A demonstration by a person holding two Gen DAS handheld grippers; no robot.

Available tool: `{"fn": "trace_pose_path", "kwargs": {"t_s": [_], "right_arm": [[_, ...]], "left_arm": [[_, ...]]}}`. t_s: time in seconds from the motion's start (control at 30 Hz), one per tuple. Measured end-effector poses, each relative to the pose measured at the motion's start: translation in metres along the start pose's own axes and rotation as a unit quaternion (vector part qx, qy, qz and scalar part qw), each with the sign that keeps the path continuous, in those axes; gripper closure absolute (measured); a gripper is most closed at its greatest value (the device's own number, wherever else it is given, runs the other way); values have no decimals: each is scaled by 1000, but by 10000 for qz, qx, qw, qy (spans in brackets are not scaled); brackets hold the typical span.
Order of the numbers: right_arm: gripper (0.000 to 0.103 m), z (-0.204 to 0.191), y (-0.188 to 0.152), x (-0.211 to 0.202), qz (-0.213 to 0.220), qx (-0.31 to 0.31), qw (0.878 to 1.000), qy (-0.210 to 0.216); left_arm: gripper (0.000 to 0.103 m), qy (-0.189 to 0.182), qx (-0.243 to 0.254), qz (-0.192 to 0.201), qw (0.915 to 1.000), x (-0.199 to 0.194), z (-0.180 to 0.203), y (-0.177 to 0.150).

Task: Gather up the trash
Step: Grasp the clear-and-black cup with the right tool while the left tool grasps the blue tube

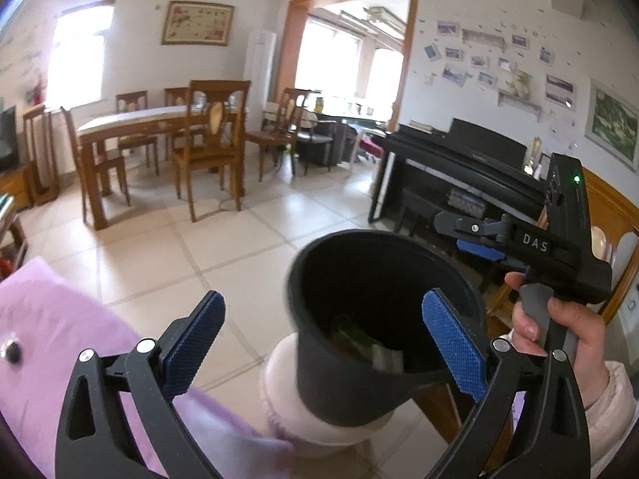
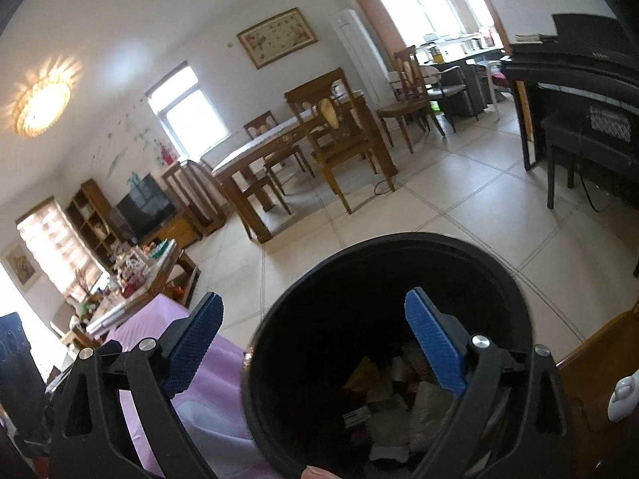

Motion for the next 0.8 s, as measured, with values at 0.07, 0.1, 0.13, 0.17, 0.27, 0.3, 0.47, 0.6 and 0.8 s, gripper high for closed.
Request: {"fn": "trace_pose_path", "kwargs": {"t_s": [0.07,0.1,0.13,0.17,0.27,0.3,0.47,0.6,0.8], "right_arm": [[11,-24,-2,8,-106,-169,9998,75],[11,-35,-4,12,-157,-242,9995,124],[11,-46,-6,17,-213,-319,9991,179],[11,-54,-7,21,-254,-371,9988,215],[11,-97,-16,43,-495,-644,9957,453],[11,-108,-19,48,-554,-711,9946,523],[11,-186,-39,80,-915,-1198,9832,1028],[11,-251,-55,108,-1179,-1627,9697,1393],[19,-326,-76,151,-1527,-2182,9492,1677]], "left_arm": [[6,141,-119,59,9998,-17,-24,-2],[6,219,-179,82,9996,-25,-35,-3],[6,350,-272,113,9990,-36,-54,-6],[6,441,-334,131,9984,-45,-66,-7],[6,872,-651,232,9938,-79,-125,-14],[6,999,-761,269,9917,-90,-143,-16],[6,1802,-1366,451,9730,-155,-254,-30],[6,2453,-1547,474,9559,-194,-330,-28],[16,2938,-2039,144,9337,-219,-443,-31]]}}
Point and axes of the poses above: each gripper's, at about its wrist camera, not at the fingertips, and x roughly the way its jaws point, z to its right, y to its top, the point moved 3 cm from there along x, roughly the way its jaws point, and after that the axes turned 8 degrees about -x, right-handed, at the moved point
